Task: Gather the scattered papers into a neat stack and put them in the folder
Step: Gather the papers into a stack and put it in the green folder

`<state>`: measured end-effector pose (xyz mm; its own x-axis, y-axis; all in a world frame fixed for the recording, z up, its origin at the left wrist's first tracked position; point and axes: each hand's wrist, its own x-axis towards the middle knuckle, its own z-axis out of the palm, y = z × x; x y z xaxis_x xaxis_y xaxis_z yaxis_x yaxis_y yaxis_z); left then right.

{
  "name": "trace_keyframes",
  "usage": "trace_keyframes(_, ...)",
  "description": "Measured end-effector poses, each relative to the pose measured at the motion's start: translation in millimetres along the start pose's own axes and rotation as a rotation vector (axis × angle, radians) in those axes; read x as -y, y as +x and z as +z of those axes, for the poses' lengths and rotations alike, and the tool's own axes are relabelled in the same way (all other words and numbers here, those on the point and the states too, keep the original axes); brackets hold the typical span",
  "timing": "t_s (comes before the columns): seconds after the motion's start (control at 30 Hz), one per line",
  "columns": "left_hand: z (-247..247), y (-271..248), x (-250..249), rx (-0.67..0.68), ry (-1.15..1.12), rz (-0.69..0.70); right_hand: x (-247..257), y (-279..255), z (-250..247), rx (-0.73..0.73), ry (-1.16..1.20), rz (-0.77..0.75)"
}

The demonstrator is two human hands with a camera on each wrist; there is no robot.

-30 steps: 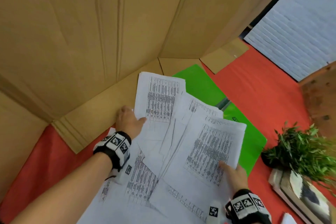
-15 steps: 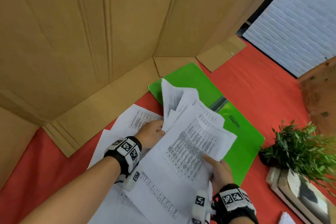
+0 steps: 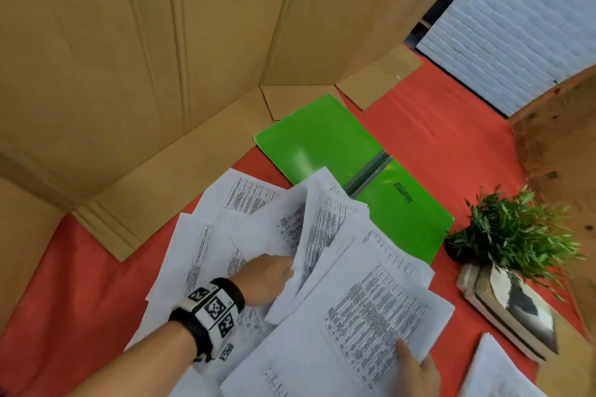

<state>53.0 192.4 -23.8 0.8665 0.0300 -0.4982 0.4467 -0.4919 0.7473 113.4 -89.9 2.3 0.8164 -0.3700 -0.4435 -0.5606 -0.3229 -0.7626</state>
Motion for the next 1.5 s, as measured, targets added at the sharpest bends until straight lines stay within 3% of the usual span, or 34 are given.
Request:
trace_keyframes(0.2,6.4,-9.6,-19.0,0.241,0.226,0.038,20.8,-40.2,-32.0,0.031,0.165,-0.028)
trace_keyframes(0.27,8.5,-11.3,-13.6,0.178,0.196,0.000,18.9,-36.7,-40.4,0.079,0.242,0.054)
trace_keyframes(0.4,22.1,-10.9,-1.9,-0.155,-0.046,-0.042,-15.1,-19.2,-36.0,0.198,0.133,0.086)
trace_keyframes(0.47,33.1,-10.5,-5.3,-0.129,-0.135,-0.068,-27.1,-18.4,-23.9,0.279,0.132,0.048)
trace_keyframes(0.57,55.7,-15.1,-21.6,-0.034,-0.043,-0.040,-27.9,-26.5,-2.5,0.395,0.164,0.038)
trace_keyframes(0.67,75.6,-20.0,-31.7,0.014,0.047,0.003,-29.1,-30.7,4.8,0.358,0.193,0.072)
trace_keyframes(0.87,57.9,-44.6,-31.7,0.126,-0.433,0.128,-36.8,-28.3,-28.5,0.306,0.481,0.179)
trace_keyframes(1.0,38.2,-53.5,-52.7,0.122,-0.541,0.179,-23.5,-40.4,-46.7,0.500,0.589,0.209)
trace_keyframes(1.07,32.9,-53.0,-67.9,0.066,-0.548,0.210,-4.9,-48.0,-49.4,0.505,0.572,0.123)
trace_keyframes(1.23,29.7,-44.6,-99.7,-0.152,-0.586,0.232,49.6,-71.3,-75.4,0.357,0.396,-0.220)
trace_keyframes(1.37,29.3,-48.0,-122.4,-0.210,-0.663,0.303,83.2,-95.2,-108.0,0.270,0.299,-0.475)
trace_keyframes(1.5,24.4,-68.5,-161.7,-0.239,-0.711,0.427,104.7,-106.1,-133.1,0.212,0.383,-0.672)
